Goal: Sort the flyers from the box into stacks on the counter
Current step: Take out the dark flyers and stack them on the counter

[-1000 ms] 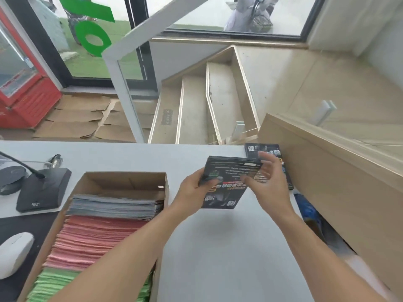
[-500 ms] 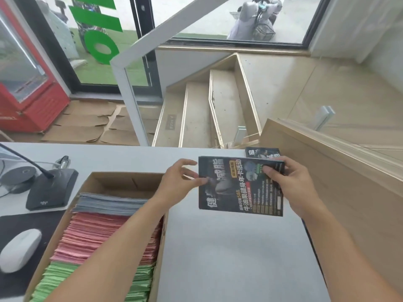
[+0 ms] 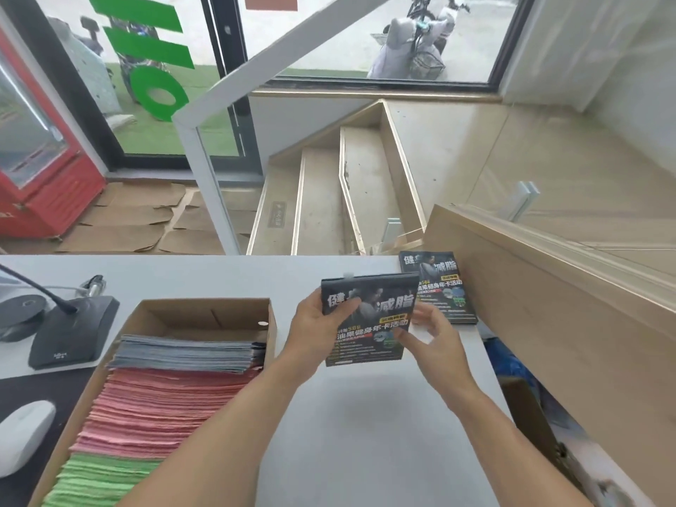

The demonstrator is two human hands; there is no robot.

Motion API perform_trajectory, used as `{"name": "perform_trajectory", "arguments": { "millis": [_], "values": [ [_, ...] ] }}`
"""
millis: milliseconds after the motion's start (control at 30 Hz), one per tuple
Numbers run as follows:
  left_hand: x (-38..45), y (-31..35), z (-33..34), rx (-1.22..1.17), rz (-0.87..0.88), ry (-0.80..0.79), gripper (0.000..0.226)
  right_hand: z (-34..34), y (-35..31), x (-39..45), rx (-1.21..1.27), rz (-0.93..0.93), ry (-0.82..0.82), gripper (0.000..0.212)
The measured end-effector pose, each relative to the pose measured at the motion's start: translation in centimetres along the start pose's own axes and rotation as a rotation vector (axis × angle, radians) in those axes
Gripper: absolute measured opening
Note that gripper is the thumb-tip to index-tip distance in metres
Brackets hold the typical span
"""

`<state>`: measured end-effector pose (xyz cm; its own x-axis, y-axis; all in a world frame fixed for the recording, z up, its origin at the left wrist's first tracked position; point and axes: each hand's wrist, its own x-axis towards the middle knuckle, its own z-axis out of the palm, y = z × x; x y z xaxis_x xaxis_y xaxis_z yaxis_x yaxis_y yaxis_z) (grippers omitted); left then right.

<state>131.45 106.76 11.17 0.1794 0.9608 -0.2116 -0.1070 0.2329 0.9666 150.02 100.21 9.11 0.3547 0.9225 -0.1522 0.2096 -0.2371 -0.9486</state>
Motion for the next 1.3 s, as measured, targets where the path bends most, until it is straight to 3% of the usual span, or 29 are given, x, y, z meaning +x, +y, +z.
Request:
{"name": "perform_trajectory", "arguments": {
  "millis": [133,333,567,800,1033,1300],
  "values": [
    [-0.4,-1.5,1.3,0.055,0.024,-0.094,0.018,0.5,-0.5,0.4,0.141,-0.079,0.022,0.035],
    [-1.3,-3.8,1.7,0.093,-0.001,-0.123,0.019,0.5,3.0,-0.1,0.148,-0.031,-0.007,0.029],
    [-2.5,-7.5,2.2,0.212,-0.100,0.117,0.025,1.2,5.4,0.0,0.039,-0.017,-0.051,0.030],
    [3.2,-5.6,5.7,0.289,-0.211,0.160,0.033,-0.9,3.8,5.4,0.062,0.174,0.065,0.030],
    [11.8,-4.3,12.4,0.276,-0.369,-0.016,0.039,-5.0,2.7,14.4,-0.247,0.219,0.327,0.039],
    [15.6,-6.7,14.9,0.376,-0.401,-0.097,0.037,-6.0,4.6,18.3,-0.474,0.267,0.336,0.039]
  ]
}}
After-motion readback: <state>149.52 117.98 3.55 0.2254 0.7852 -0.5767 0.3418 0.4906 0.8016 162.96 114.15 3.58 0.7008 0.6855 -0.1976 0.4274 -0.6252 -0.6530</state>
